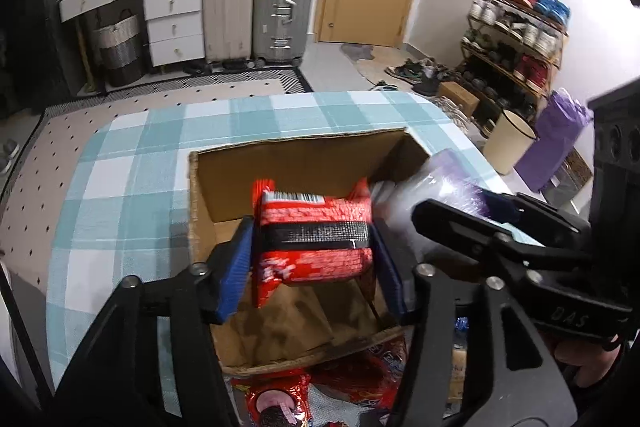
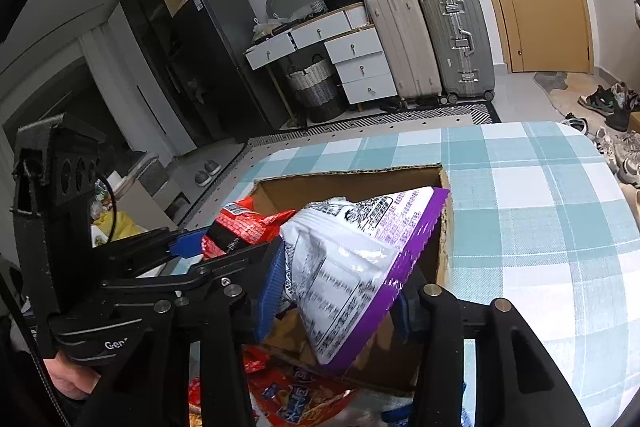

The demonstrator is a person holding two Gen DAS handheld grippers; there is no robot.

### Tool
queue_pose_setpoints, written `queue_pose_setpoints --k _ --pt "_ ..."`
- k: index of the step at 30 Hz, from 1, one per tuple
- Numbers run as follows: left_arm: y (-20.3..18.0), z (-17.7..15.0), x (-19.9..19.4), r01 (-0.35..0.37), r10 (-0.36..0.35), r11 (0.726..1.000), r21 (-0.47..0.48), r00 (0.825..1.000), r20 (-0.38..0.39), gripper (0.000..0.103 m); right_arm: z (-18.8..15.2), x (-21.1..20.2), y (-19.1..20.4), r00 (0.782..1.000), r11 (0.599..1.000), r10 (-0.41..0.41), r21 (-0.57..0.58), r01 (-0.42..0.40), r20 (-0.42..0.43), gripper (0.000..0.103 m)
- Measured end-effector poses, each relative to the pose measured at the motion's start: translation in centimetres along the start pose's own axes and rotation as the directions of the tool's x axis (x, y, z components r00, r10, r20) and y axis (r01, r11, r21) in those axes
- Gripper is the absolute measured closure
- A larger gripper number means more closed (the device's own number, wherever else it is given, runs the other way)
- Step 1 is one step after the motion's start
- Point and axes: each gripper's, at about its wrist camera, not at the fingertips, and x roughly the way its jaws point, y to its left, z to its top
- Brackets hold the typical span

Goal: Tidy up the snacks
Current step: 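Open both grippers to drop the packs inside the box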

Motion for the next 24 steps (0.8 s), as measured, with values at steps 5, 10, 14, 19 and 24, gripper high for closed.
queue_pose_setpoints --k 5,10,14,19,24 --pt "0.3 0.2 -0.6 -0.014 0.013 1.000 0.008 0.999 0.030 0.031 0.0 -0.6 -0.6 0.999 1.000 -0.030 0.006 0.030 0.044 0.029" --pt "0.2 0.0 -1.5 -0.011 0.011 1.000 0.006 0.999 0.041 0.025 0.1 -1.7 -0.4 0.997 0.999 -0.031 -0.007 0.031 0.070 0.029" --pt "-0.4 -0.8 -3.3 -0.014 0.013 1.000 0.016 0.998 0.057 0.022 -0.1 -3.0 0.0 0.996 0.999 -0.041 -0.010 0.042 0.085 0.029" --pt "-1.0 -1.5 -6.0 -0.024 0.022 1.000 0.016 0.997 0.080 0.022 -0.3 -5.1 0.6 0.993 0.999 -0.045 -0.011 0.047 0.108 0.029" --pt "-1.4 -2.3 -8.9 -0.036 0.035 0.999 0.007 0.994 0.101 0.018 -1.0 -7.6 1.8 0.990 0.998 -0.048 -0.022 0.052 0.135 0.028"
